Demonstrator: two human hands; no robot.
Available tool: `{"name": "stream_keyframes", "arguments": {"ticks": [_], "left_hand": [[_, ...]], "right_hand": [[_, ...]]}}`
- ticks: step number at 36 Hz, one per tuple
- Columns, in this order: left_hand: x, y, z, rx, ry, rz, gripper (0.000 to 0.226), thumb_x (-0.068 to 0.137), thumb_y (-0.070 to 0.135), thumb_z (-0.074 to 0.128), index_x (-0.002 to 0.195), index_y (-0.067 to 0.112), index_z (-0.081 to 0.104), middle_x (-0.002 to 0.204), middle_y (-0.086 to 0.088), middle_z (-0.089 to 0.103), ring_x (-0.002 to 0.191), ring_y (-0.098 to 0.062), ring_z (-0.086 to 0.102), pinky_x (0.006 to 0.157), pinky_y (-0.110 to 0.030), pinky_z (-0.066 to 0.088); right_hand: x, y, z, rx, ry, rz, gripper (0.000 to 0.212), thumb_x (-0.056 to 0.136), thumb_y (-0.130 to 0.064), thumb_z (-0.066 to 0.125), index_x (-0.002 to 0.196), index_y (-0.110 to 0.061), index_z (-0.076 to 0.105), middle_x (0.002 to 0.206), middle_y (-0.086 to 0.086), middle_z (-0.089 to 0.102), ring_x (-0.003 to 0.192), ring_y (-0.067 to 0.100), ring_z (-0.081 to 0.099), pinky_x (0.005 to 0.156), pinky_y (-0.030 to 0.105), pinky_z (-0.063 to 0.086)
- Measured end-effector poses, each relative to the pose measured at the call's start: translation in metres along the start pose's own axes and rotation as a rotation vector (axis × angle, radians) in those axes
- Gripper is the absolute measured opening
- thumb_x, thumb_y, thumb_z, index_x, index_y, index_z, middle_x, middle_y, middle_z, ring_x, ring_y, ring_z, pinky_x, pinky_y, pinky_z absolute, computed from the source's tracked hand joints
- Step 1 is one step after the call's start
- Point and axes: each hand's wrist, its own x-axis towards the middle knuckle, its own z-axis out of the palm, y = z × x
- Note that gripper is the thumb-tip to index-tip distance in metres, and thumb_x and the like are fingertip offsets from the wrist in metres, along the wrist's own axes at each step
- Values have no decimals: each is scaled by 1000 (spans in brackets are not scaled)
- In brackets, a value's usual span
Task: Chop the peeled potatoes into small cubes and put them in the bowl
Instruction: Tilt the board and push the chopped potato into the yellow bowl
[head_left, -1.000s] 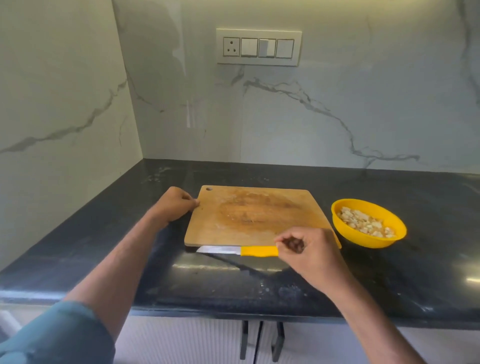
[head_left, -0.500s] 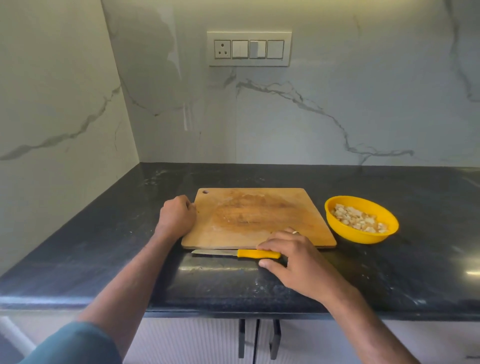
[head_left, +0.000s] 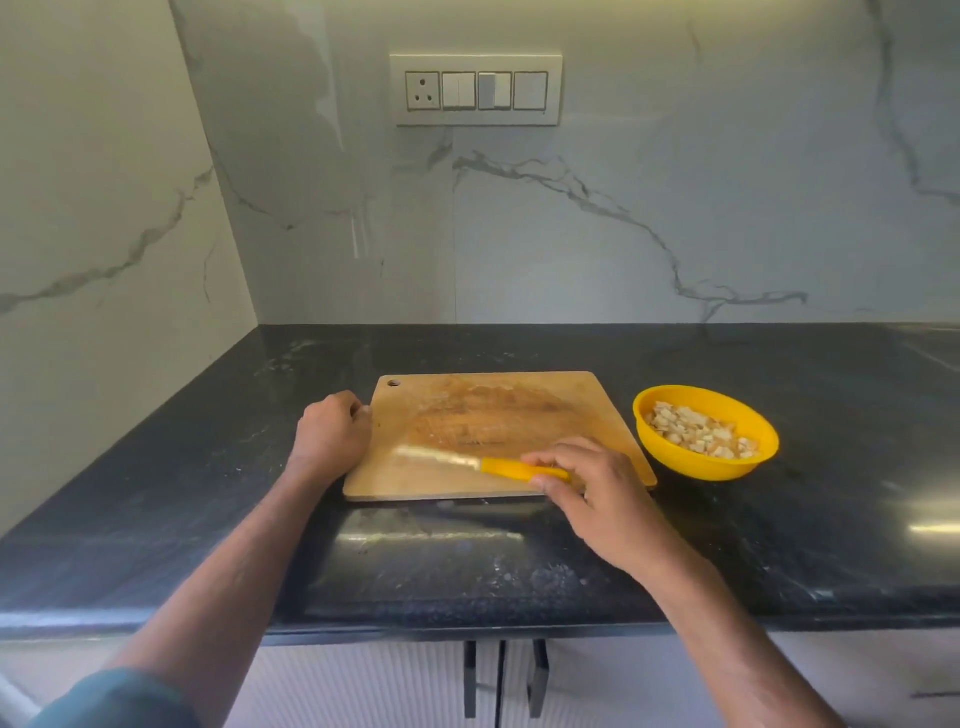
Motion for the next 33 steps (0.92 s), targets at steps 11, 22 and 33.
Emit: {"name": "stream_keyframes", "arguments": {"ticks": [11, 22, 33], "left_hand": [[0, 3, 2, -1, -18, -25, 24, 102, 31, 56, 112, 13, 68, 106, -8, 69, 95, -26, 63, 90, -44, 56], [2, 2, 1, 107, -99, 66, 39, 106, 37, 49, 131, 13, 65, 124, -9, 68, 109, -28, 62, 96, -43, 51], [9, -5, 5, 92, -123, 68, 35, 107, 22, 43, 133, 12, 64, 132, -11, 64, 120, -31, 58, 101, -45, 48]], "right_hand": [[32, -7, 15, -497, 206, 213, 27, 94, -30, 68, 116, -16, 68, 104, 7, 68, 97, 27, 62, 78, 36, 49], [-12, 21, -32, -599, 648, 19, 13, 89, -24, 65, 87, -13, 71, 90, 10, 66, 84, 39, 57, 77, 47, 45], [-21, 71, -66, -535, 391, 140, 28, 70, -12, 84, 95, -21, 77, 109, 1, 59, 104, 28, 42, 77, 41, 36]]}}
